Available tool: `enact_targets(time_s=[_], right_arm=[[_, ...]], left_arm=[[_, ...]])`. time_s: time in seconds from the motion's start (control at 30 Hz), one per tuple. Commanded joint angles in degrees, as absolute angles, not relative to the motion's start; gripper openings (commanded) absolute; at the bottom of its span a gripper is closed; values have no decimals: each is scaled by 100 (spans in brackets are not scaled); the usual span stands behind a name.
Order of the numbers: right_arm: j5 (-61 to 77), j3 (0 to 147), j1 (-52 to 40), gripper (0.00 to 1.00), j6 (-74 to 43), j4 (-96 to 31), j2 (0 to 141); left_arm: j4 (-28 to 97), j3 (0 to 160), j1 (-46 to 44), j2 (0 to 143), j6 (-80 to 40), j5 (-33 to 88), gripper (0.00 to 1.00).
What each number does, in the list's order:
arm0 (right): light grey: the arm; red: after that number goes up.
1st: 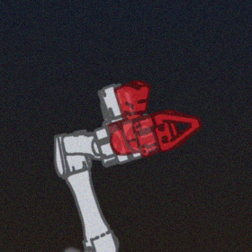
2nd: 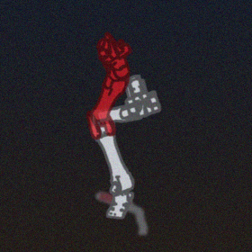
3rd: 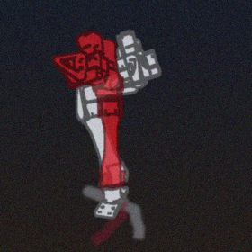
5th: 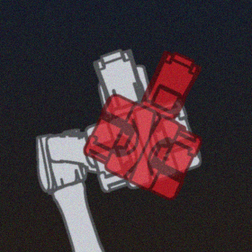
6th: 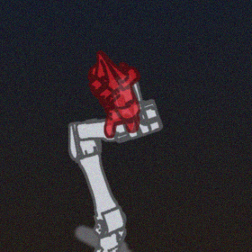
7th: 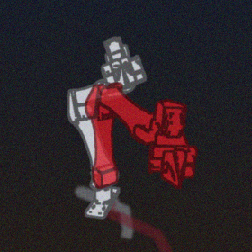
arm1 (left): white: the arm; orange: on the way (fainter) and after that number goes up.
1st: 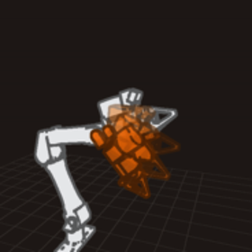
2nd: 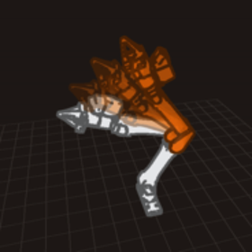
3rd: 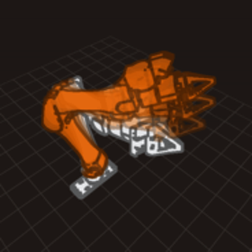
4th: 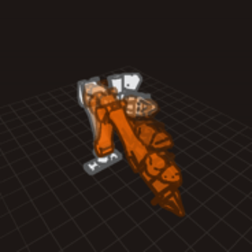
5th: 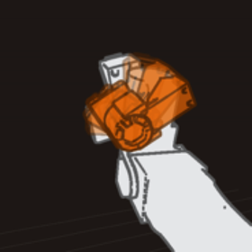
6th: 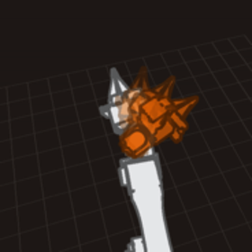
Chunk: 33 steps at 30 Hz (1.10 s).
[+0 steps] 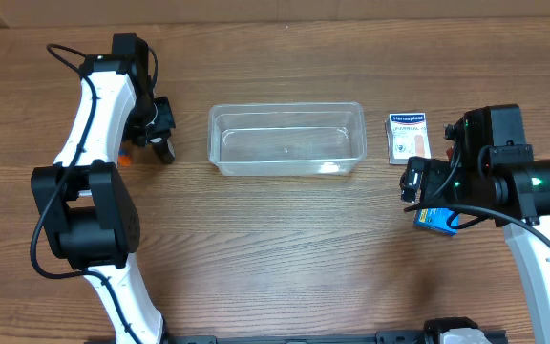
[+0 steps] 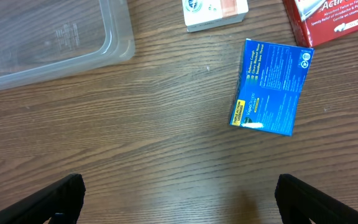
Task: Pack container
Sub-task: 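Reach the left gripper to the dark bottle and grasp it, then carry the dark bottle into the container and release it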
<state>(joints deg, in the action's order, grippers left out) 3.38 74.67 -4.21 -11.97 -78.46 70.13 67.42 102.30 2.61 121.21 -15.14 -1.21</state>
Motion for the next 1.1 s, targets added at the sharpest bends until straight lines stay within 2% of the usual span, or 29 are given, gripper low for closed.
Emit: enact_targets(time_s=[0.0, 0.03, 0.07, 0.37, 0.53, 0.8, 1.07], right_arm=[[270, 7651, -410, 100, -1179, -7811, 6980], [270, 7651, -410, 100, -1181, -7811, 6980], [270, 7651, -410, 100, -1179, -7811, 6980], [270, 7651, -410, 100, -1179, -7806, 6980], [270, 7651, -410, 100, -1181, -7806, 6980], [270, 7651, -410, 100, -1199, -7811, 6980], [270, 7651, -410, 100, -1199, -7811, 6980]], left_arm=[[7087, 10650, 196, 12127, -1675, -58, 11], [7210, 10809, 176, 12127, -1678, -38, 5], [7360, 11008, 141, 12125, -1678, -40, 4], [8847, 13356, -773, 12116, -1778, -49, 4], [9321, 14108, -1393, 12116, -2001, -82, 4], [9168, 13736, -1765, 12143, -2237, -399, 4], [8228, 12567, -1682, 12158, -2228, -486, 6]])
